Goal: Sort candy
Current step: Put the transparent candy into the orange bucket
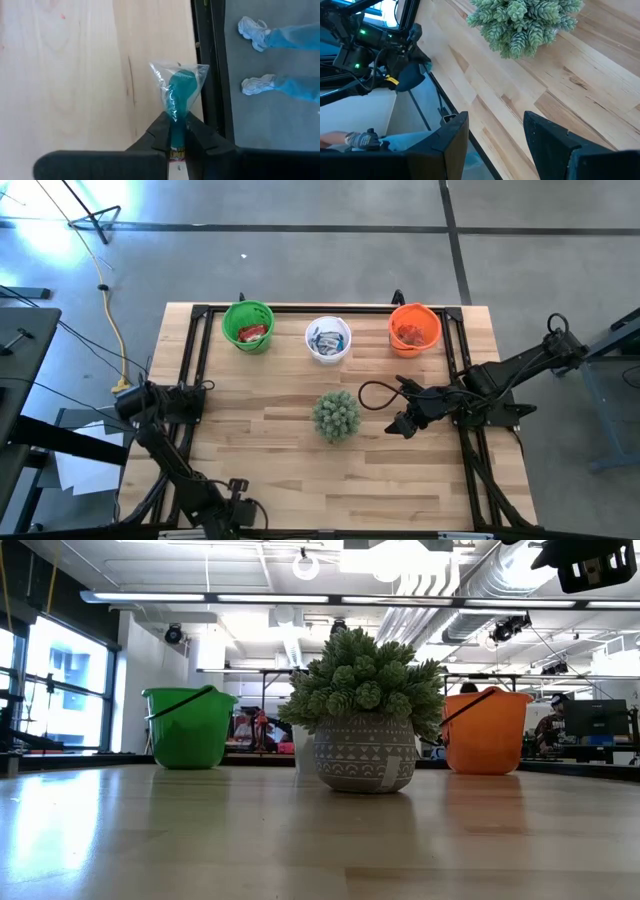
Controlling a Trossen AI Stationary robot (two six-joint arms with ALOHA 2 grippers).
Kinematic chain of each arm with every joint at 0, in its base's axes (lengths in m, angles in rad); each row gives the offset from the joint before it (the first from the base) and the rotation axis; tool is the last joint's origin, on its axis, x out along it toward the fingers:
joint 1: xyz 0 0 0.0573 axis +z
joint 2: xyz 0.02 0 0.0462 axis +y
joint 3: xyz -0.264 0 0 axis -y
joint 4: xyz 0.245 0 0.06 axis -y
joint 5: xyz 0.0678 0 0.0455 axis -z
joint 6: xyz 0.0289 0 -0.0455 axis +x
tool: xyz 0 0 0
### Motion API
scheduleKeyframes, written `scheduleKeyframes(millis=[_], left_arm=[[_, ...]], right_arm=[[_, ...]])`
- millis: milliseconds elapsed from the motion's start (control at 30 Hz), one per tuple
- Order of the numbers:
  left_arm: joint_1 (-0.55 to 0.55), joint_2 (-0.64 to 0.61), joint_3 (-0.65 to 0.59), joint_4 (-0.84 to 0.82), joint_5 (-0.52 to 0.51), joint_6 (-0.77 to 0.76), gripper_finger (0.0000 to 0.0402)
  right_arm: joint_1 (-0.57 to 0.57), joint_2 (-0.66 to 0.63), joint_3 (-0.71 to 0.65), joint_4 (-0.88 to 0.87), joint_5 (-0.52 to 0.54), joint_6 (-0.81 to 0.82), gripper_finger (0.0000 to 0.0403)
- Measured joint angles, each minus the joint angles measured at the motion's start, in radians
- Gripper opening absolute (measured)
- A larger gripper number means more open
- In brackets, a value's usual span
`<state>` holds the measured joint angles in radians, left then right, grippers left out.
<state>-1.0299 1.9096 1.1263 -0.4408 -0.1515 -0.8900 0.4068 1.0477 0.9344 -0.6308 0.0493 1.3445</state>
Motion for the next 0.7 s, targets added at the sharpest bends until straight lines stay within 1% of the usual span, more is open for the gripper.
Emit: scheduleKeyframes(millis=[133, 333, 533, 700], left_arm=[[0.041, -0.032, -0.005, -0.011, -0.016, 0.020, 0.0004], [0.134, -0.134, -0.005, -0.007, -0.034, 0.069, 0.0003], [0.265, -0.290, -0.003, 0.004, -0.138, 0.099, 0.0003], [0.367, -0.428, -0.003, 0.120, -0.248, 0.135, 0.0003]], right_arm=[[0.000, 0.000, 0.000, 0.000, 0.000, 0.000, 0.0185], [0.000, 0.000, 0.000, 0.000, 0.000, 0.000, 0.0185], [0.000, 0.000, 0.000, 0.000, 0.000, 0.000, 0.0185], [0.000, 0.000, 0.000, 0.000, 0.000, 0.000, 0.0185]])
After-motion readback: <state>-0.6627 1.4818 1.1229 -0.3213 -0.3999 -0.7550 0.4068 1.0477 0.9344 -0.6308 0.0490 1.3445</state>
